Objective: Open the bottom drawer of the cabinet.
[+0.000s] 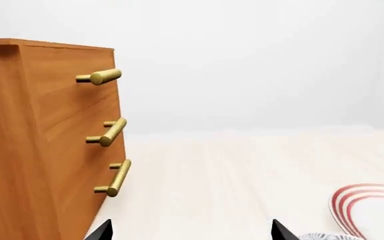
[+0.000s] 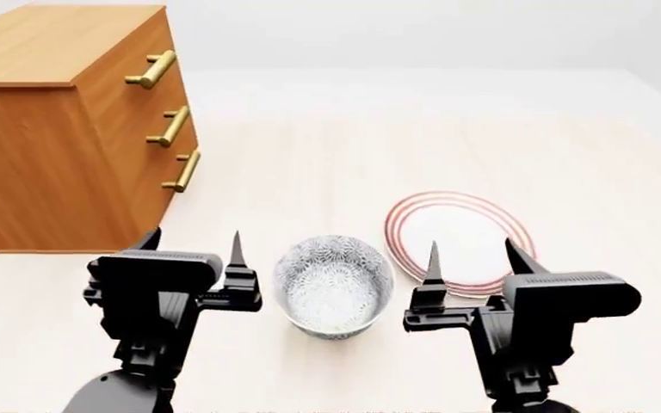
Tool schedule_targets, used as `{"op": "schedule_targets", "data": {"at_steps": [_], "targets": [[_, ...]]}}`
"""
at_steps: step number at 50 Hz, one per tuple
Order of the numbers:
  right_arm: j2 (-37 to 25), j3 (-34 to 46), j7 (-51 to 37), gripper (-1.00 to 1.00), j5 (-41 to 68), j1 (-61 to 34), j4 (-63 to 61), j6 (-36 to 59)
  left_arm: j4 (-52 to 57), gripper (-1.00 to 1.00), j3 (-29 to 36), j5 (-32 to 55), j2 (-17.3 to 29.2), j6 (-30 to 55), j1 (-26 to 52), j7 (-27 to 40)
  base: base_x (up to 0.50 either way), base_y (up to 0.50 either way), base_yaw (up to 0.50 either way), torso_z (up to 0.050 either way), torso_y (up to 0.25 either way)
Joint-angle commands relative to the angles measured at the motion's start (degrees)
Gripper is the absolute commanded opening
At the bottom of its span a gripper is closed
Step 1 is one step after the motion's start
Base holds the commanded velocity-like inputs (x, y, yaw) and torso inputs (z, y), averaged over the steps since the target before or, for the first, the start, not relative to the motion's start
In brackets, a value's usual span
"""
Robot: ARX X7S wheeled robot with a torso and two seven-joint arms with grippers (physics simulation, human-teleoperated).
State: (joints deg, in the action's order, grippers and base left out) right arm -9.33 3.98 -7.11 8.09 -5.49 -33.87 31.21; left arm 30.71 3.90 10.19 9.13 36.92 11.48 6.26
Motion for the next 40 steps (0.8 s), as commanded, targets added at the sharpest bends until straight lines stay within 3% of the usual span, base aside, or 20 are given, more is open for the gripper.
{"op": "schedule_targets", "data": {"at_steps": [1,29,40], "targets": [[-0.57,0.13,-0.44,1.00,0.85,-0.89,-1.54,2.02,0.77,1.00,0.13,0.64,0.48,1.13,0.62,0.48,0.50,0.00,0.00,0.000,0.000],[-1.74,1.24,-0.74,1.00,1.93,-1.27,-0.54,1.70,-0.40,1.00,0.48,1.42,1.42,0.19,0.60,1.40,0.50,0.00,0.00,0.000,0.001],[-1.80,1.66,-1.26,1.00,1.93,-1.46,1.05,1.04,-0.66,1.00,0.61,1.98,1.66,0.61,0.87,1.73,0.02,0.00,0.00,0.000,0.000]]}}
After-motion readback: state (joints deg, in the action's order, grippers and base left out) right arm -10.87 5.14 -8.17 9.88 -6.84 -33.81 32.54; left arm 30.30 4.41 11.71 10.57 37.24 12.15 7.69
